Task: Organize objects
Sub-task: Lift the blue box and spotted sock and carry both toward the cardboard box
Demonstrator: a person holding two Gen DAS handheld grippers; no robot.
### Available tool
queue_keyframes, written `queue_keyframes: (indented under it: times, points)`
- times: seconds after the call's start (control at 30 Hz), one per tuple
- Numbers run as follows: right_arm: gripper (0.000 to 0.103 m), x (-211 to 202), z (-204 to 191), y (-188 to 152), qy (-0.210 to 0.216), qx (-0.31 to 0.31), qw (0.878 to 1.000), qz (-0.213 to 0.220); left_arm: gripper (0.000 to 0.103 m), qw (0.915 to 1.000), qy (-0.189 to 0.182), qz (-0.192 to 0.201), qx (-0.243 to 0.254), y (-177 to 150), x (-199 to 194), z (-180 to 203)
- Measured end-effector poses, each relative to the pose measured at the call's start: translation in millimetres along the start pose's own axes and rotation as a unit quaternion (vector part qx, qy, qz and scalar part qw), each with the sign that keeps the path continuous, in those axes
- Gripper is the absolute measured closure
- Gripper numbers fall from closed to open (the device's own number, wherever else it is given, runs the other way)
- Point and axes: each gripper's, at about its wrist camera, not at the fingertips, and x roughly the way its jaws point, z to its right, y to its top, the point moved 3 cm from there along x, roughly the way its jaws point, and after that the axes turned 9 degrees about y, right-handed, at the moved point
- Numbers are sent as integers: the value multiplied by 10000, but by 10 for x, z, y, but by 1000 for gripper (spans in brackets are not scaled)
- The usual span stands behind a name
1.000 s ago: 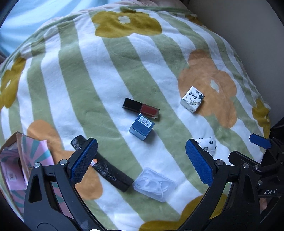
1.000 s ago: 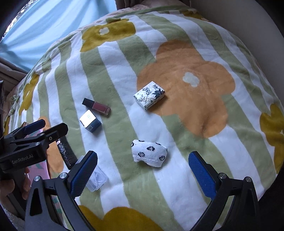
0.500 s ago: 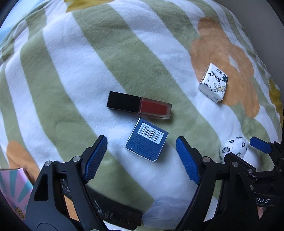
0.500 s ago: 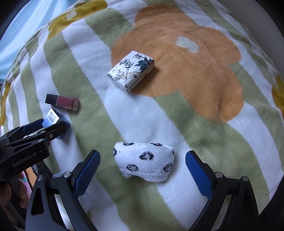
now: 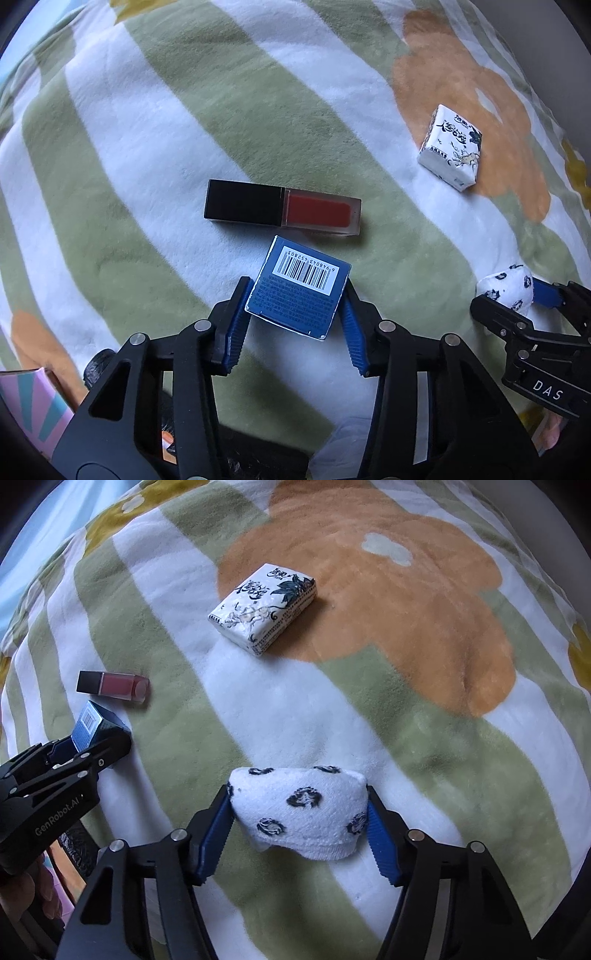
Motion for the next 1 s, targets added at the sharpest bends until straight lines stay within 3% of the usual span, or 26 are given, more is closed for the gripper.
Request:
queue_keyframes:
  times: [0.53, 0.7, 0.83, 1.0]
  points:
    - [40, -389, -51, -21, 162, -360, 9990, 214, 62, 9996, -65, 188, -187, -70, -242, -46]
    - [40, -731, -148, -11, 253, -650, 9968, 394, 63, 9982, -97, 403, -437, -92, -581, -109]
    - [40, -957, -447, 102, 399, -898, 9939, 496, 63, 9952, -105, 649, -726, -94, -1004, -59]
    - [41, -1350, -717, 114, 600, -1295, 9879, 615, 63, 9885, -71, 925, -1198, -217, -1561, -267]
